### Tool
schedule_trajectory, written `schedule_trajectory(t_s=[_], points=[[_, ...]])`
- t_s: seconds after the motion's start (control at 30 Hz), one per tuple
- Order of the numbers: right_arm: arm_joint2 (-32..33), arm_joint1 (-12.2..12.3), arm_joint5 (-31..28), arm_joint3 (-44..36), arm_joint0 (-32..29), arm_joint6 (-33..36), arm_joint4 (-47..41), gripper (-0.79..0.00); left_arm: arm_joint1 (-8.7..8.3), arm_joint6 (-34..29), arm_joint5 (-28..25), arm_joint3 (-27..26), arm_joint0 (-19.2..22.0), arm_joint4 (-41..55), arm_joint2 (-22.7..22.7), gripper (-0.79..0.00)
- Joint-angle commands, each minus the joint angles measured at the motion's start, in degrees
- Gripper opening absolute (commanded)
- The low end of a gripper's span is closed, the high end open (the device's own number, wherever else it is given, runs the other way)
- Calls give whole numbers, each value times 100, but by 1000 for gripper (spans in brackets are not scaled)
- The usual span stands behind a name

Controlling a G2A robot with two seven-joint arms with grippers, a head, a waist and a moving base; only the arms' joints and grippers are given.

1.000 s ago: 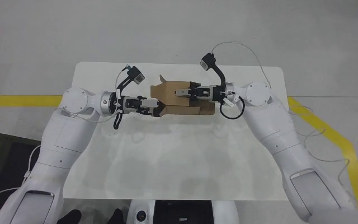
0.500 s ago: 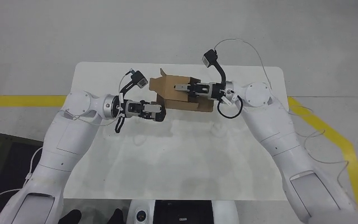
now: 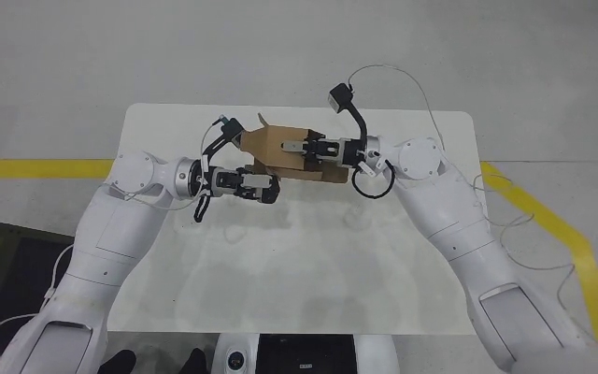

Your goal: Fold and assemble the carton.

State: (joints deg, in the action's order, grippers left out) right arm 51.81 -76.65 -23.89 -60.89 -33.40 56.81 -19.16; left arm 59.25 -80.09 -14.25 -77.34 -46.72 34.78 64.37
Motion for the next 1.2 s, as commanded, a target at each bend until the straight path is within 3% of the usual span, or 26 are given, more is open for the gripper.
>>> schedule_trajectory(t_s=[0.0,0.67,0.9,1.17], points=[[-49,-22,24,-21,2,-40,21,-785,5,15,5,24,13,-2,-11,0],[-121,-120,41,68,-22,-166,111,-785,13,93,-44,136,66,-17,30,0],[386,53,58,150,-198,-74,174,-785,1,13,-14,135,31,40,80,0],[1059,338,296,-155,-524,672,201,-785,-32,135,-36,247,-11,23,248,0]])
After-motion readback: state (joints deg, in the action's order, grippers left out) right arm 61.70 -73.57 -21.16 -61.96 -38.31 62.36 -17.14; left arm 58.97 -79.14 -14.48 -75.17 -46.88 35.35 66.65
